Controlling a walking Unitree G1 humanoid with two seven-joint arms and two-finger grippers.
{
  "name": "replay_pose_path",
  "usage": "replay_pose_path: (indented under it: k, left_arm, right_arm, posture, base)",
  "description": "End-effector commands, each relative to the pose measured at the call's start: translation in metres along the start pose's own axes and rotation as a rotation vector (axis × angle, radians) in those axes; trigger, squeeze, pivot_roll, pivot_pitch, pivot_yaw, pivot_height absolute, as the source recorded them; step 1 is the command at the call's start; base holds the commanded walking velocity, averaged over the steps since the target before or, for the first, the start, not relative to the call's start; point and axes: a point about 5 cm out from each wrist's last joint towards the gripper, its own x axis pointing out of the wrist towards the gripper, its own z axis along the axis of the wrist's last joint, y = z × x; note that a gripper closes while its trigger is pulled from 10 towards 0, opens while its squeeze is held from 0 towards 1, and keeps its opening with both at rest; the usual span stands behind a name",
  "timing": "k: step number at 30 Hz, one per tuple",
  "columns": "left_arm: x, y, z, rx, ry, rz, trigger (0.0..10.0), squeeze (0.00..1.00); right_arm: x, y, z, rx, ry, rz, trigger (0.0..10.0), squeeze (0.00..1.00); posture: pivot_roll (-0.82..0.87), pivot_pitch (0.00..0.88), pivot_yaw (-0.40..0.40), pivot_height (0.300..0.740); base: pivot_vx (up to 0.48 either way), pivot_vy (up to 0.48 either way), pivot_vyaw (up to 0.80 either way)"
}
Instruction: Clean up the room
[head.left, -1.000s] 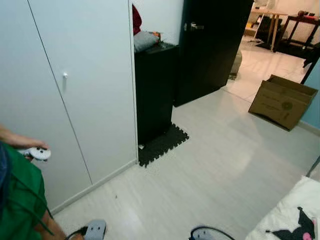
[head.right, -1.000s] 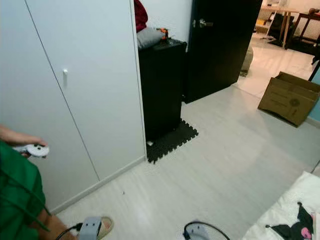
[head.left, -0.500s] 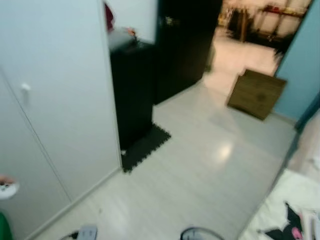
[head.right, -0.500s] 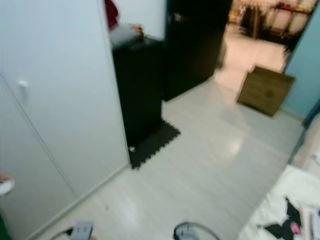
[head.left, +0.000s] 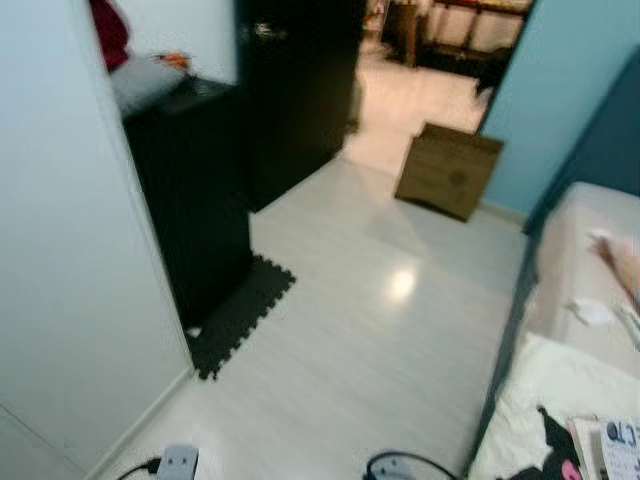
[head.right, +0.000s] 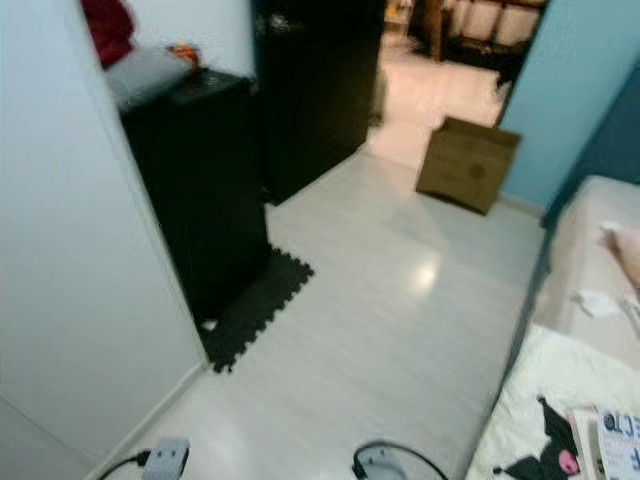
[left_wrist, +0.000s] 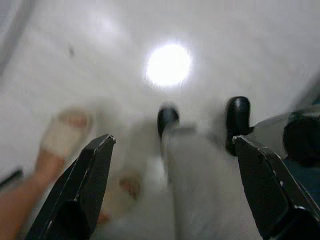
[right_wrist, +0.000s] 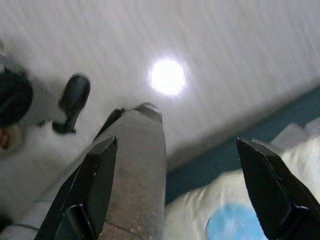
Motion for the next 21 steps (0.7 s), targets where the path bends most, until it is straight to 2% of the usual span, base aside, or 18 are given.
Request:
replay_pose_path:
  k: [1, 4, 21]
  left_arm:
    - [-0.002, -0.0029, -0.0136, -0.007, 0.042, -0.007, 10.0, 0.0]
    - [-0.002, -0.0028, -0.0134, -0.01, 0.041, -0.006, 10.0, 0.0]
    - [-0.0009, -0.0027, -0.0085, 0.007, 0.035, -0.011, 10.0, 0.0]
  right_arm:
    - [-0.0031, 0.0029, -0.0226, 0.02, 0.081, 0.006, 10.0, 0.0]
    - [-0.0025, 0.0035, -0.0205, 0.021, 0.077, 0.0, 10.0, 0.0]
    - [-0.0042, -0.0065, -0.0224, 0.024, 0.079, -0.017, 10.0, 0.0]
  posture:
    - [-0.03, 0.052, -0.03, 0.74]
    - [-0.03, 0.046, -0.028, 0.74]
    - [-0.03, 0.019, -0.026, 0.74]
  base:
    - [0.251, 0.0, 0.0]
    - [0.252, 0.0, 0.0]
    - [0.253, 0.0, -0.77]
